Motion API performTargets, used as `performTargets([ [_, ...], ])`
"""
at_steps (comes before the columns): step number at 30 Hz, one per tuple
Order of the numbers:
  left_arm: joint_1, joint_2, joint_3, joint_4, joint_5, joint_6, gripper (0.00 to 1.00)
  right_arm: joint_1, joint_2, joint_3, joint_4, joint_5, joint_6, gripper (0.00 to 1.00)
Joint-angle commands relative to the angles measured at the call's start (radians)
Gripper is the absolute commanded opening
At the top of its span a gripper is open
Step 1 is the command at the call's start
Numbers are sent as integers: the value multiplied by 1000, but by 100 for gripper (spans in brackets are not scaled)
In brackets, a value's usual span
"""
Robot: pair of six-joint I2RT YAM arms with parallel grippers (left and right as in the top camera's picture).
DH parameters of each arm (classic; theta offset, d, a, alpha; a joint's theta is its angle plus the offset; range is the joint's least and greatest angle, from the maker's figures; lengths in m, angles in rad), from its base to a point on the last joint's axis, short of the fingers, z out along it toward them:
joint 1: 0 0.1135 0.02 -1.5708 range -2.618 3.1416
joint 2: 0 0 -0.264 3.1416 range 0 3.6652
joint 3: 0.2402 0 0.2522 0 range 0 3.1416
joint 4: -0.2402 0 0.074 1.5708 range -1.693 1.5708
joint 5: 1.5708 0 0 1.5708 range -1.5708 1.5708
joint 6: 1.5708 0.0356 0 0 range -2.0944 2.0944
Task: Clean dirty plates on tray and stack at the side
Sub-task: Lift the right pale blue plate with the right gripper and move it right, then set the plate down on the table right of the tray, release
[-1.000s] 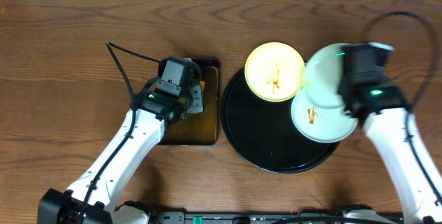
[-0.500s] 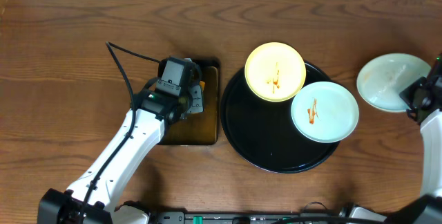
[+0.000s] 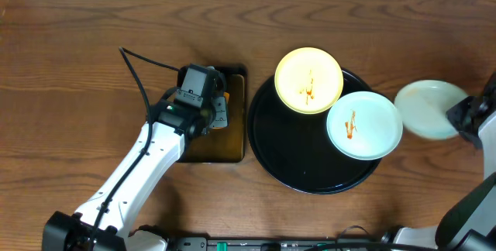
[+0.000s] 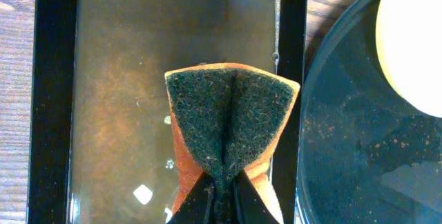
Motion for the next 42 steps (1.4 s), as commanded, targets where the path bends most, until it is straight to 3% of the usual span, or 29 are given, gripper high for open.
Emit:
performTargets([
  [1,3,8,-3,-2,-12,12,8,25,-3,19,-23,-152,-72,41],
  [3,3,8,-3,-2,-12,13,8,27,-11,19,-47,-246,-102,49],
  [7,3,8,-3,-2,-12,13,8,27,-22,19,-121,-537,-249,49],
  [11,3,8,-3,-2,-12,13,8,27,-22,16,-245,-564,-319,52],
  [16,3,8,-3,-2,-12,12,8,27,-22,-39,-264,-564,-375,50],
  [23,3,8,-3,-2,-12,13,8,27,-22,-220,-70,-631,-377,41],
  [27,3,8,-3,-2,-12,13,8,27,-22,-286,30,-697,-379,29],
  [39,3,8,-3,-2,-12,13,8,27,-67,-290,17,-718,-404,3],
  [42,3,8,-3,-2,-12,12,8,27,-127,-290,7,-712,-404,1],
])
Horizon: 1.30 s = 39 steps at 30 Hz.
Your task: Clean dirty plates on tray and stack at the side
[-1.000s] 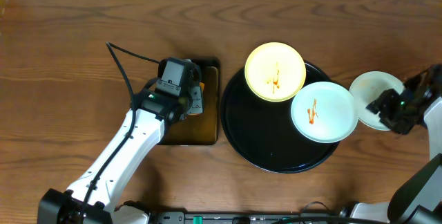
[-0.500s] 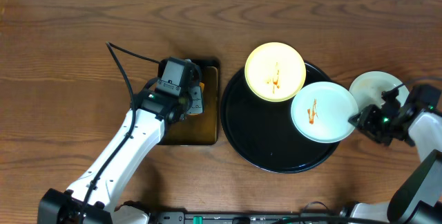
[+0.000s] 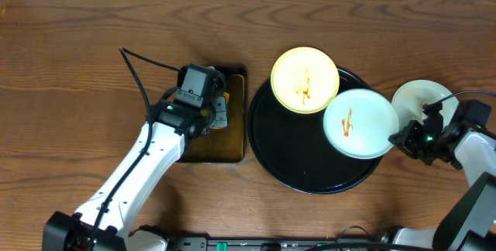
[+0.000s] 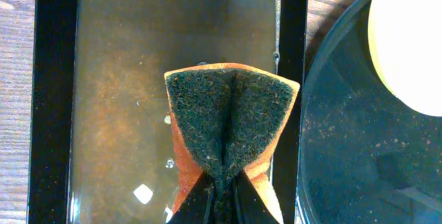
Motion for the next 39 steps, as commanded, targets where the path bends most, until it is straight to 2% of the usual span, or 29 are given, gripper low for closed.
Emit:
performTargets([
  [1,3,8,-3,0,-12,12,8,10,-101,-1,-9,-23,-12,1],
  [10,3,8,-3,0,-12,12,8,40,-294,0,-98,-14,-1,1],
  [23,-11,8,-3,6,74,12,8,425,-299,-9,-153,278,231,1],
  [28,-91,8,-3,46,121,12,8,560,-259,-53,-136,328,320,1],
  [39,-354,25,-3,185,131,-60,8,680,-150,-93,-32,343,412,1],
])
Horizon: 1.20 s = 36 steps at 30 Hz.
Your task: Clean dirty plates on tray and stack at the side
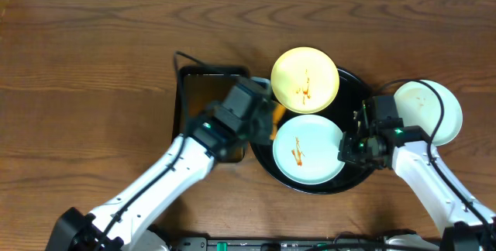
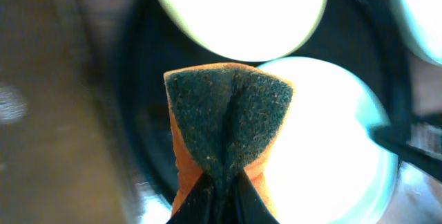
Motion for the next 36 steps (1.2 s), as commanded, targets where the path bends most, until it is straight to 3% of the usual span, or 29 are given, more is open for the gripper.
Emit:
performTargets([
  [1,-80,31,-3,40,9,-55,8,26,26,-2,11,17,58,1],
  [15,-286,271,-3,177,10,-158,8,27,37,-2,8,16,59,1],
  [19,-287,318,-3,182,-19,-157,8,27,37,-2,0,16,59,1],
  [29,-237,328,-3,171,-269,-150,8,27,37,-2,-13,15,59,1],
  [33,-191,324,1,171,-267,-145,8,27,37,-2,-12,8,59,1],
  [36,-177,286,6,171,-180,-96,8,27,37,-2,-12,8,59,1],
])
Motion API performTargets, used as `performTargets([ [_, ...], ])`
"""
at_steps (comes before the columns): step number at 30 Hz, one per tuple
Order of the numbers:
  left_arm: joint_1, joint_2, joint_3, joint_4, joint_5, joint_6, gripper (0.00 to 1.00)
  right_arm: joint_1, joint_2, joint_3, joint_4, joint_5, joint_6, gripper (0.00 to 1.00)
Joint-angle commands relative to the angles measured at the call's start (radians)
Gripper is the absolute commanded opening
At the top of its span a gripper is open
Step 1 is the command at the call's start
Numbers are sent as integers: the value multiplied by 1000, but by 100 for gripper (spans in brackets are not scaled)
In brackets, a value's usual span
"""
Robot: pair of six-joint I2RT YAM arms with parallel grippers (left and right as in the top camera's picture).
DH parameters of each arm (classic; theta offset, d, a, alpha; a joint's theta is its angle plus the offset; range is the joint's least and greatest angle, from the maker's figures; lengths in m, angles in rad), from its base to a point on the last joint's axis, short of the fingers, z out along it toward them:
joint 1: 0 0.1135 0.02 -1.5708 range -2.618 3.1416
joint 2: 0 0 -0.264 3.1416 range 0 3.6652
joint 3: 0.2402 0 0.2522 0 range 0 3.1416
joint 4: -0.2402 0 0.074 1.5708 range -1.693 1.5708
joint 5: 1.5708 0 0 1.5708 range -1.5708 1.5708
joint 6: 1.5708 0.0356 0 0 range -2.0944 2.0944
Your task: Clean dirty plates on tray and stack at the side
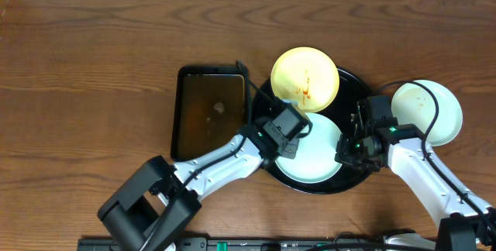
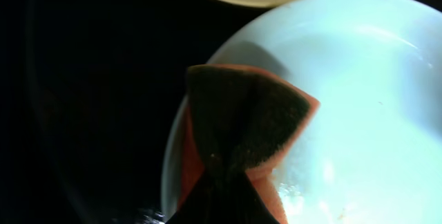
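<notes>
On the round black tray (image 1: pixel 358 96) lie a yellow plate (image 1: pixel 305 79) with an orange stain and a pale blue plate (image 1: pixel 322 162) nearer the front. My left gripper (image 1: pixel 288 136) (image 2: pixel 224 186) is shut on a folded orange sponge (image 2: pixel 242 124) with a dark scouring face. The sponge presses on the left part of the pale blue plate (image 2: pixel 373 106) and hides whatever stain is there. My right gripper (image 1: pixel 349 149) is shut on that plate's right rim. A pale plate (image 1: pixel 428 111) lies on the table to the right of the tray.
A rectangular black tray of brownish water (image 1: pixel 209 111) stands left of the round tray, touching it. A cable from my left arm runs over its right edge. Bare wooden table (image 1: pixel 93 65) spreads to the left and back.
My left gripper with the sponge was above the round tray's left side and is now down on the pale blue plate, covering its stain. The right gripper and plates have kept their places.
At first my left gripper held the sponge over the water tray and the right one was by the pale plate at the side. Then the right gripper was at the blue plate's rim. Later that plate sat at the tray's front; now the sponge is on it.
</notes>
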Motion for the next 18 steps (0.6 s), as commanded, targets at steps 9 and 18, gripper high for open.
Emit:
performTargets([
  [9,2,-266,8,13,121,44,8,9,4,-2,-3,5,13,1],
  [18,-18,-162,6,79,130,34,8,9,4,-2,-10,5,13,1],
])
